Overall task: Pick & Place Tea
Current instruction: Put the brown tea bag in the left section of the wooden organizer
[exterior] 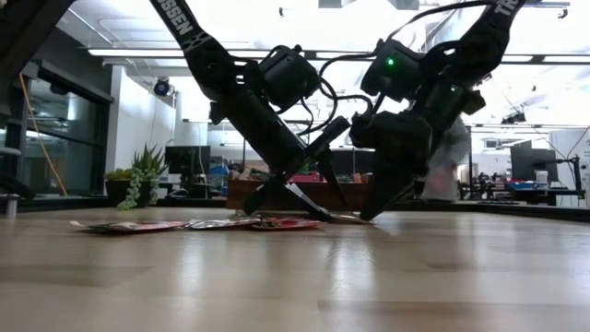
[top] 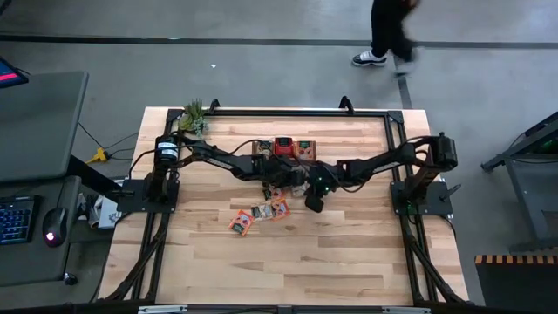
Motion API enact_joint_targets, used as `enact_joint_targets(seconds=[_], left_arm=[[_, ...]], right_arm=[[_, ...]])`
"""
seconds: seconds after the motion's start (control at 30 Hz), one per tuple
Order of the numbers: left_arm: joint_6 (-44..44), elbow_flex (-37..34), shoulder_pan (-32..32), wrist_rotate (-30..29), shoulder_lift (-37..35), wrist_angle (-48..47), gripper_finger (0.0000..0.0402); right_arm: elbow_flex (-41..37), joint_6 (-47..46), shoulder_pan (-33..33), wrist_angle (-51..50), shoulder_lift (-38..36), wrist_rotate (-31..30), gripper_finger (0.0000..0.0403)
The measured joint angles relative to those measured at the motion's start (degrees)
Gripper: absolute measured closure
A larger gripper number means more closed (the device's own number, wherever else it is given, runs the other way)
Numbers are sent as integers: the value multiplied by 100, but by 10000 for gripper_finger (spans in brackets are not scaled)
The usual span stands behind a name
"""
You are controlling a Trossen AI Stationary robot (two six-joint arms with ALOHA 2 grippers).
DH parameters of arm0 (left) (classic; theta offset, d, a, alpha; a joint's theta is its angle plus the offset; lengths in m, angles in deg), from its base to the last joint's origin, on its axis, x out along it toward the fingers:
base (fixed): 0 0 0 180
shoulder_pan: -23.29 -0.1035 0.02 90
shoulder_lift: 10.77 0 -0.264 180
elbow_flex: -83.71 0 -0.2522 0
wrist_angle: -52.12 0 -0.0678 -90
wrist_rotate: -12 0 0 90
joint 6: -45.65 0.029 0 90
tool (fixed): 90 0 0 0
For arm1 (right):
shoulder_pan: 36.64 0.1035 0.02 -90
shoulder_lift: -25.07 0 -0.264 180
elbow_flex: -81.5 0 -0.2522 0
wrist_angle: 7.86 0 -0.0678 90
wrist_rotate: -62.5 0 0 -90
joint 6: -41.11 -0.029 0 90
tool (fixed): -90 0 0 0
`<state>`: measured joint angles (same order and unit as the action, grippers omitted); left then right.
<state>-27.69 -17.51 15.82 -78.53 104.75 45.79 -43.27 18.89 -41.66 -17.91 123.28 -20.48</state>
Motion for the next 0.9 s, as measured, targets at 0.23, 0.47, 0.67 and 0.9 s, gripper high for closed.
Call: enact_joint_targets(seconds=[0.23, 0.47, 0.67, 0.9], left_arm=[[2, -2, -2, 57, 2, 5, 238], [167, -4, -4, 81, 2, 0, 251], [409, -11, -12, 101, 15, -39, 337], [742, -11, -15, 116, 24, -34, 396]], right_arm=[[0, -170, 127, 8, -2, -115, 403], [0, -234, 185, 61, -2, -155, 403], [0, -235, 184, 68, -2, -161, 403], [0, -229, 204, 85, -2, -174, 403]])
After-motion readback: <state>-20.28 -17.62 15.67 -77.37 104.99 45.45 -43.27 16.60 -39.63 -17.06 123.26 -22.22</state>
